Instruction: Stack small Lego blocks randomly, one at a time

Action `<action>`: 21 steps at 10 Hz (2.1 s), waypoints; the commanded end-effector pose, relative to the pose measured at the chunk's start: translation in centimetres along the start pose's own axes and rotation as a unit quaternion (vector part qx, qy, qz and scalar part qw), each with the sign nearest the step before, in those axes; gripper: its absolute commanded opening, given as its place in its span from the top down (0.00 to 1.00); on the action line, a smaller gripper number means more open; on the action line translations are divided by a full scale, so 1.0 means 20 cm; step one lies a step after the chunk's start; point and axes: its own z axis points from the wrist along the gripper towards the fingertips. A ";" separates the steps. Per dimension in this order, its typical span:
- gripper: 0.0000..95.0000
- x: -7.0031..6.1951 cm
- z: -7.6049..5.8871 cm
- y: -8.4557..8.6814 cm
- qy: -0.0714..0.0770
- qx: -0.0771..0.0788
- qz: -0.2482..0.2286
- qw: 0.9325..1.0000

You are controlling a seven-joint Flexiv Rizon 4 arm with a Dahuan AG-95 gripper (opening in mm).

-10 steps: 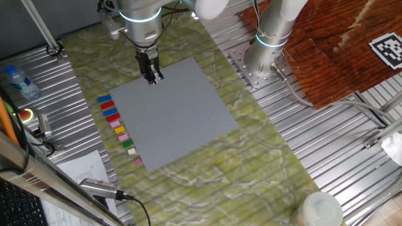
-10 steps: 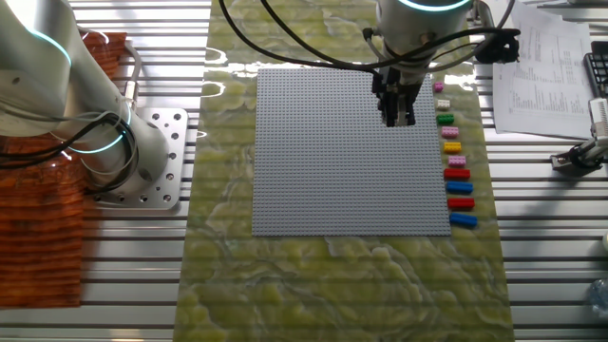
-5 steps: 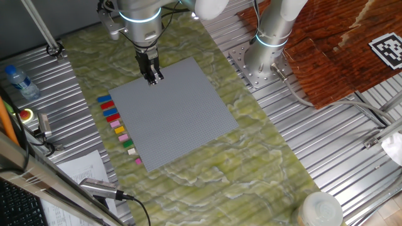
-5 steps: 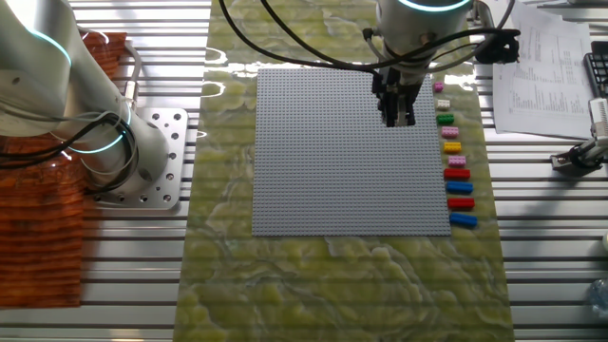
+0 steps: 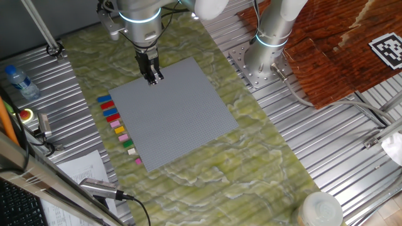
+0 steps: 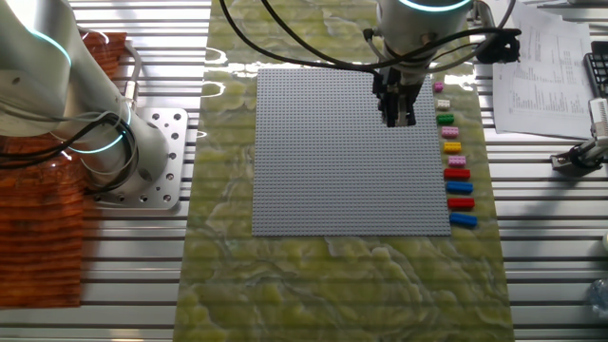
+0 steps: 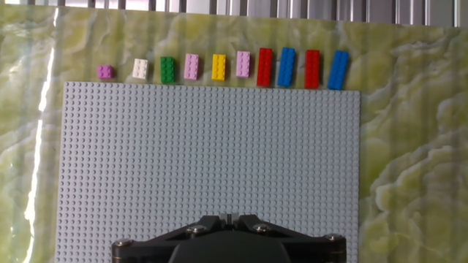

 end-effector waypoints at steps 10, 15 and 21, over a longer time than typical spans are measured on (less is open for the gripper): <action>1.00 -0.01 0.05 -0.01 0.005 0.001 -0.001 1.000; 1.00 -0.10 0.10 -0.06 0.001 0.005 0.005 1.000; 1.00 -0.33 0.19 -0.21 0.002 0.008 -0.013 1.000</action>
